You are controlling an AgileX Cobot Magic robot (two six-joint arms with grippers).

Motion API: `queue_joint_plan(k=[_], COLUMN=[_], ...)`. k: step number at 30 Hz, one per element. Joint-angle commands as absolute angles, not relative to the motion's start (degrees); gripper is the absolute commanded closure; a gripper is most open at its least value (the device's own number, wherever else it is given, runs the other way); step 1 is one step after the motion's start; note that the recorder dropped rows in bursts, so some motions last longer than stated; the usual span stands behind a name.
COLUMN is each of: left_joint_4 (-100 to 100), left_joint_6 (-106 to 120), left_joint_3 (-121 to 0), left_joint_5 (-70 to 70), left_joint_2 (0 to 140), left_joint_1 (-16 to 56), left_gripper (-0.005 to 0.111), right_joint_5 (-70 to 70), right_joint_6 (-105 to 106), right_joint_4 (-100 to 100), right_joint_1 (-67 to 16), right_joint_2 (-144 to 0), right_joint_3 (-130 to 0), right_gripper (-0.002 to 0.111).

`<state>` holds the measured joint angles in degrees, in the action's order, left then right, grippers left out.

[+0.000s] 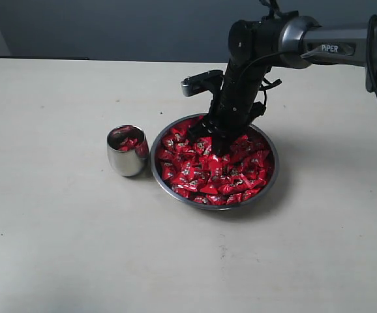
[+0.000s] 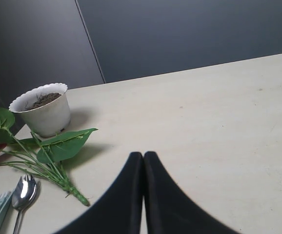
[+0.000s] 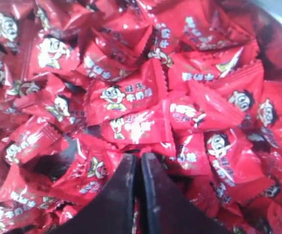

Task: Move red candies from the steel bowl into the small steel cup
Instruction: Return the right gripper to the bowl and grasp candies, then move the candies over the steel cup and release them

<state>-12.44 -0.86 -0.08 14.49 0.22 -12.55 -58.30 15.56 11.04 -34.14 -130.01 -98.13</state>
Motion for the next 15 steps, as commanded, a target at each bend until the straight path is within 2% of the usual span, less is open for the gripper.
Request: queue_joint_plan(k=[1, 8, 15], left_joint_4=[-12.69, -12.69, -12.69], left_joint_6=[-1.07, -1.07, -1.07], left_joint_3=[0.0, 0.0, 0.0], left_joint_5=[13.72, 13.72, 13.72], left_joint_2=[0.0, 0.0, 0.0], left_joint_1=[-12.39, -12.39, -12.39], left_gripper=[0.106, 0.106, 0.106], right_joint_5=[-58.13, -56.98, -56.55], right_joint_6=[14.97, 14.97, 22.4], right_joint_4=[10.66, 14.0, 31.43], right_joint_1=[-33.83, -33.83, -34.66], right_joint_2=[-128.09, -122.55, -120.98], right_joint_3=[-98.02, -99.13, -102.95], right_gripper=[0.108, 0.108, 0.108])
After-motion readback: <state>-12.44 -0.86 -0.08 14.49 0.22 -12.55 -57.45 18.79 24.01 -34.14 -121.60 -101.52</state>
